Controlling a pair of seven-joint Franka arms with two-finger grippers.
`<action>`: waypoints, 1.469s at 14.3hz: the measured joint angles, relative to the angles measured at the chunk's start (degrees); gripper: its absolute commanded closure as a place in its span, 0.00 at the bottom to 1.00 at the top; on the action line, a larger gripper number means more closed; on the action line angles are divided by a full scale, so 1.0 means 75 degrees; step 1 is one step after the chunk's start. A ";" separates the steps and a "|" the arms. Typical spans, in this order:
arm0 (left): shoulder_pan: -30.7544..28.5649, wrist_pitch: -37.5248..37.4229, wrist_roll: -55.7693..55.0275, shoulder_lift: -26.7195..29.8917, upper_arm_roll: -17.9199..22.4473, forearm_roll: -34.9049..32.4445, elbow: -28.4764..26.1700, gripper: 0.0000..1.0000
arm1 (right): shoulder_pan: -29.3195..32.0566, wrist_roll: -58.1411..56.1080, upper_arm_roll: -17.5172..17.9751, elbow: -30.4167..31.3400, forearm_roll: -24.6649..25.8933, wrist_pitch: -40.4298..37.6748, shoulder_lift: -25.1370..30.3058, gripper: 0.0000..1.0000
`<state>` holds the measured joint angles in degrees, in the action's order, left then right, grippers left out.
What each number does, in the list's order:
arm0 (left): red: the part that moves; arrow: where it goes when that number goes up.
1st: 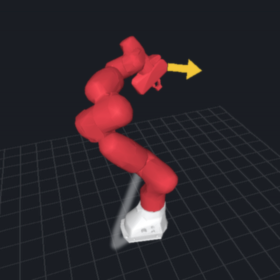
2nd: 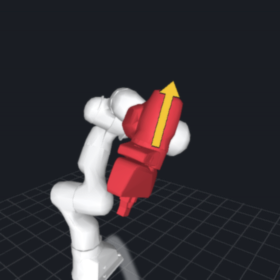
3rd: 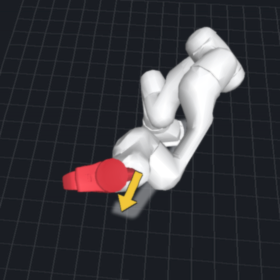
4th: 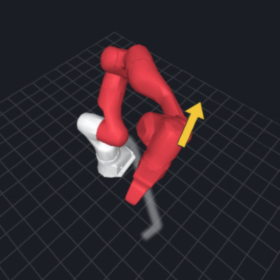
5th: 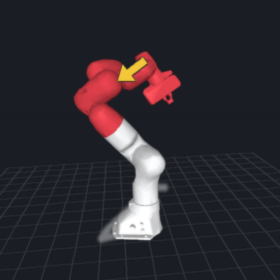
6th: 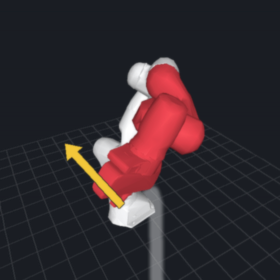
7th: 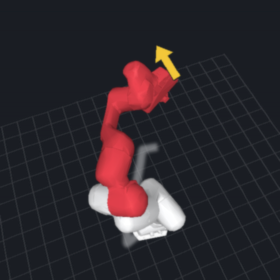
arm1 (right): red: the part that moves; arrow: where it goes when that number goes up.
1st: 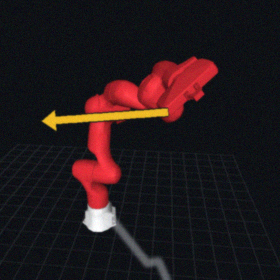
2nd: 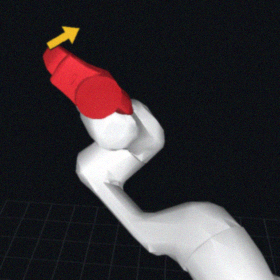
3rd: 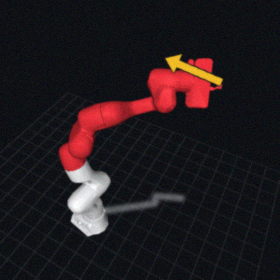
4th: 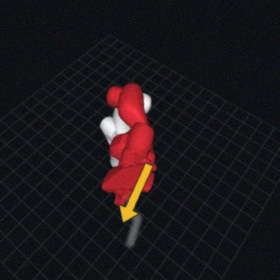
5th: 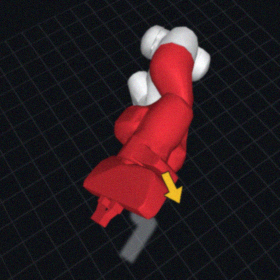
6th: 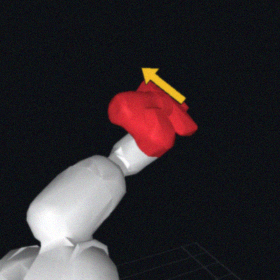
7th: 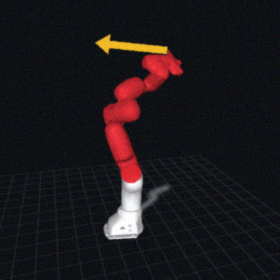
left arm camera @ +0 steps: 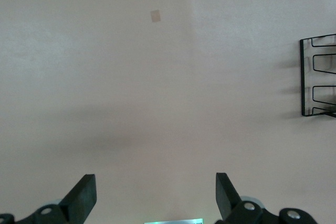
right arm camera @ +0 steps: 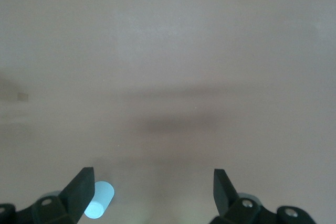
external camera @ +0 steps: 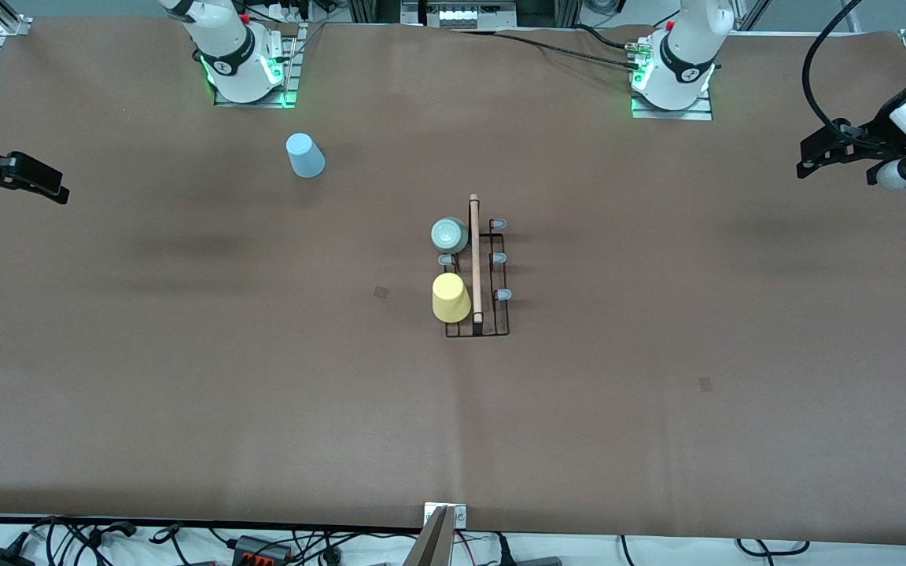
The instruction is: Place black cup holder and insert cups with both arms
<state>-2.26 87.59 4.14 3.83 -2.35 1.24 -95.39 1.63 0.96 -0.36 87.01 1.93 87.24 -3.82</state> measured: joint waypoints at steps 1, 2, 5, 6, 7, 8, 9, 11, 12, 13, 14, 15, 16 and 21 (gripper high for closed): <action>-0.0017 0.0000 0.0000 -0.0007 0.0000 0.0013 0.0000 0.00 | -0.0001 0.0000 -0.0002 0.0000 0.0002 0.0051 0.0000 0.00; -0.0033 -0.0001 0.0000 -0.0015 0.0000 0.0019 0.0000 0.00 | -0.0001 0.0000 -0.0004 0.0000 0.0002 0.0136 0.0000 0.00; -0.0082 -0.0001 0.0000 -0.0038 0.0000 0.0025 0.0000 0.00 | -0.0001 0.0000 -0.0005 0.0000 0.0001 0.0379 -0.0016 0.00; -0.0090 -0.0001 0.0000 -0.0042 0.0000 0.0025 0.0001 0.00 | -0.0001 0.0000 -0.0005 0.0000 0.0001 0.0469 -0.0028 0.00; -0.0091 -0.0001 0.0000 -0.0044 0.0000 0.0025 0.0002 0.00 | -0.0001 0.0000 -0.0006 0.0000 -0.0002 0.0548 -0.0036 0.00; -0.0090 -0.0001 0.0000 -0.0045 -0.0001 0.0026 0.0004 0.00 | -0.0001 0.0000 -0.0005 0.0000 -0.0002 0.0589 -0.0041 0.00; -0.0090 -0.0001 0.0000 -0.0046 -0.0003 0.0026 0.0006 0.00 | -0.0001 0.0000 -0.0008 0.0000 -0.0002 0.0602 -0.0043 0.00; -0.0090 -0.0001 0.0000 -0.0046 -0.0005 0.0026 0.0009 0.00 | -0.0001 0.0000 -0.0026 0.0000 -0.0002 0.0608 -0.0044 0.00; -0.0090 -0.0001 0.0000 -0.0046 -0.0005 0.0026 0.0011 0.00 | -0.0001 0.0000 -0.0034 0.0000 -0.0002 0.0610 -0.0044 0.00; -0.0090 -0.0001 0.0000 -0.0046 -0.0005 0.0026 0.0011 0.00 | 0.0000 0.0000 -0.0038 0.0000 -0.0002 0.0616 -0.0044 0.00; -0.0090 -0.0001 0.0000 -0.0047 -0.0005 0.0026 0.0011 0.00 | 0.0000 0.0000 -0.0044 0.0000 -0.0002 0.0621 -0.0044 0.00; -0.0090 -0.0001 0.0000 -0.0049 -0.0005 0.0026 0.0011 0.00 | 0.0000 0.0000 -0.0049 0.0000 -0.0002 0.0622 -0.0044 0.00; -0.0091 -0.0001 0.0000 -0.0051 -0.0005 0.0026 0.0011 0.00 | 0.0000 0.0000 -0.0051 0.0000 -0.0002 0.0623 -0.0044 0.00; -0.0164 -0.0001 0.0000 -0.0072 0.0006 0.0026 0.0011 0.00 | 0.0001 0.0000 -0.0053 0.0000 -0.0002 0.0627 -0.0044 0.00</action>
